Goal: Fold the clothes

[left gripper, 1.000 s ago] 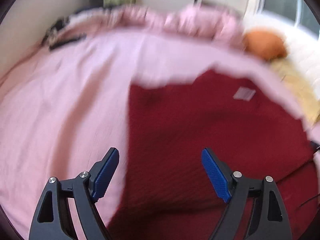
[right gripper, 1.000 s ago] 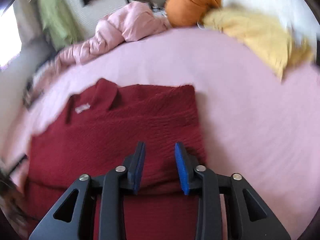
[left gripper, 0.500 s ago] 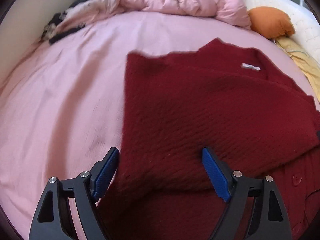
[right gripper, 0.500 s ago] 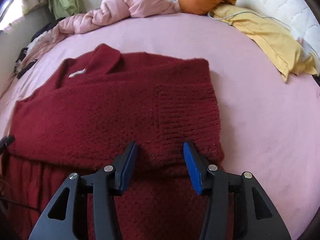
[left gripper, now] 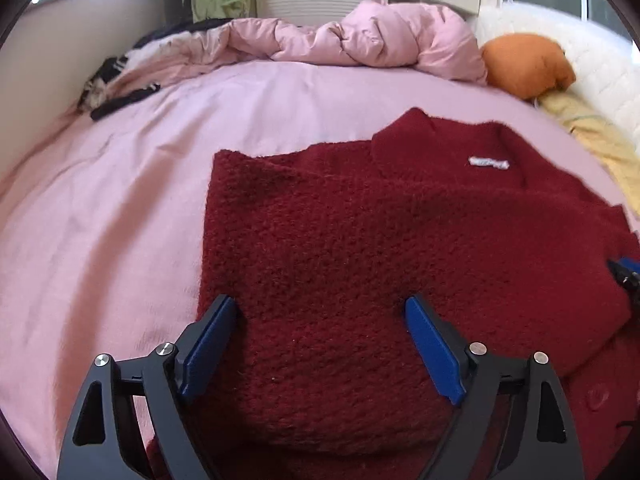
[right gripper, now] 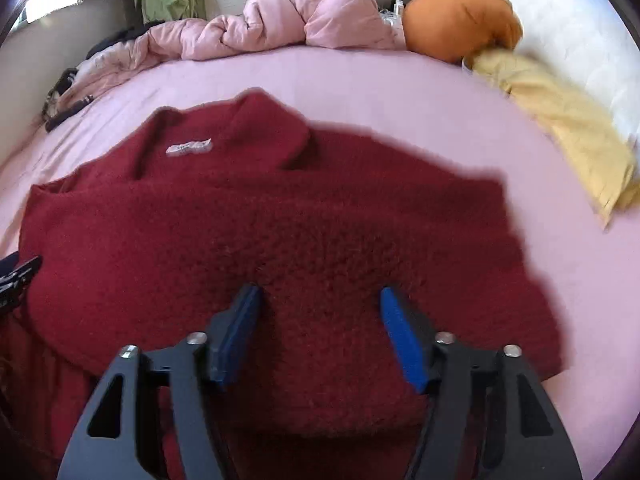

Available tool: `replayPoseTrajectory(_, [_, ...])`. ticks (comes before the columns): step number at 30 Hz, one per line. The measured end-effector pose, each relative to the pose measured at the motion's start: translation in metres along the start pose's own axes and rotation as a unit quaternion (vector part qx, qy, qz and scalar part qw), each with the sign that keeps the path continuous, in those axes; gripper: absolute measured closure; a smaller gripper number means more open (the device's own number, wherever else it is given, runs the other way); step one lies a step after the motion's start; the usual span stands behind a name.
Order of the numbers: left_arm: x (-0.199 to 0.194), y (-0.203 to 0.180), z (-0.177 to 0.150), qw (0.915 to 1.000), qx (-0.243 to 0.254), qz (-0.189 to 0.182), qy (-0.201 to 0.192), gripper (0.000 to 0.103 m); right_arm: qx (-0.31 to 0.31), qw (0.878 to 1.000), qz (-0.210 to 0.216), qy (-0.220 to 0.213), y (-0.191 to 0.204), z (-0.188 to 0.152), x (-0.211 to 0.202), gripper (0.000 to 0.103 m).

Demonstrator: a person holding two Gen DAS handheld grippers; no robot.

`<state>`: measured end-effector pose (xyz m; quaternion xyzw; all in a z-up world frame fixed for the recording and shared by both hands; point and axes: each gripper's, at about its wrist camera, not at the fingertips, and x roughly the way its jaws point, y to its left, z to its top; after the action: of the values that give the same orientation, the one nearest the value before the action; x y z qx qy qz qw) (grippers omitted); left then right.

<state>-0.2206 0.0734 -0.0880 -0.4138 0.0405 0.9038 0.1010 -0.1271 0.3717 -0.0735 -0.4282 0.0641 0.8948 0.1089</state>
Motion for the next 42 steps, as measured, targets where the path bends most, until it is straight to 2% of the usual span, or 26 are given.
replayPoseTrajectory(2, [-0.005,0.002,0.0,1.0,-0.005,0.003,-0.005,0.017,0.014,1.0,0.015,-0.018,-0.006,-0.001,0.001,0.037])
replayPoseTrajectory(4, [-0.023,0.003,0.003,0.9982,-0.001,0.048,-0.037,0.017,0.014,1.0,0.004,-0.018,-0.006,0.002,-0.003,0.037])
replayPoseTrajectory(6, [-0.04,0.008,0.004,0.9925,-0.003,0.092,-0.081,0.017,0.025,0.998,-0.037,-0.034,-0.009,0.005,-0.016,0.037])
replayPoseTrajectory(8, [-0.027,0.025,0.008,0.9938,-0.025,0.091,-0.059,0.016,0.044,0.996,-0.057,-0.056,-0.016,0.006,-0.027,0.037])
replayPoseTrajectory(10, [0.003,0.041,0.001,0.9955,-0.059,0.073,0.012,0.016,0.059,0.996,-0.048,-0.044,-0.025,0.009,-0.023,0.037])
replayPoseTrajectory(12, [0.005,0.053,0.002,0.995,-0.089,0.044,0.008,0.013,0.063,0.996,-0.057,-0.019,-0.033,0.004,-0.008,0.036])
replayPoseTrajectory(14, [0.005,0.056,0.002,0.9948,-0.094,0.039,0.006,0.013,0.052,0.997,-0.056,-0.026,-0.035,-0.006,0.001,0.034])
replayPoseTrajectory(17, [0.003,0.05,0.004,0.9948,-0.081,0.06,-0.005,0.013,0.047,0.997,-0.063,-0.028,-0.033,-0.004,-0.002,0.034])
replayPoseTrajectory(18, [0.0,0.048,0.005,0.9946,-0.077,0.069,-0.012,0.015,0.046,0.997,-0.061,-0.034,-0.031,-0.002,-0.007,0.034])
replayPoseTrajectory(20, [-0.023,0.037,0.009,0.9914,-0.062,0.094,-0.067,0.017,0.045,0.996,-0.057,-0.045,-0.028,0.003,-0.018,0.034])
replayPoseTrajectory(22, [-0.054,0.012,0.009,0.9877,-0.023,0.077,-0.135,0.016,0.042,0.996,-0.052,-0.058,-0.023,0.008,-0.029,0.034])
replayPoseTrajectory(24, [-0.054,-0.011,0.013,0.9906,0.017,0.042,-0.129,0.014,0.023,0.995,-0.039,-0.084,-0.009,0.019,-0.039,0.034])
replayPoseTrajectory(26, [-0.039,-0.026,0.013,0.9949,0.031,-0.001,-0.095,0.014,0.002,0.996,-0.023,-0.087,0.009,0.027,-0.037,0.034])
replayPoseTrajectory(28, [-0.019,-0.032,0.008,0.9972,0.051,-0.009,-0.055,0.014,-0.019,0.997,-0.015,-0.08,0.025,0.027,-0.025,0.034])
replayPoseTrajectory(29, [-0.005,-0.03,0.006,0.9984,0.051,-0.003,-0.025,0.013,-0.026,0.997,-0.017,-0.069,0.029,0.025,-0.015,0.034])
replayPoseTrajectory(31, [0.007,-0.023,0.006,0.9993,0.034,-0.013,-0.002,0.009,-0.032,0.998,-0.021,-0.05,0.034,0.02,0.003,0.033])
replayPoseTrajectory(33, [0.007,-0.022,0.007,0.9994,0.032,-0.014,-0.006,0.009,-0.032,0.999,-0.025,-0.034,0.035,0.014,0.018,0.029])
replayPoseTrajectory(40, [0.008,-0.022,0.004,0.9992,0.032,-0.013,-0.018,0.007,-0.007,0.999,0.003,-0.045,0.023,0.013,0.019,0.027])
replayPoseTrajectory(42, [0.007,-0.023,0.003,0.9991,0.032,-0.011,-0.024,0.007,-0.008,0.999,-0.003,-0.05,0.024,0.013,0.017,0.027])
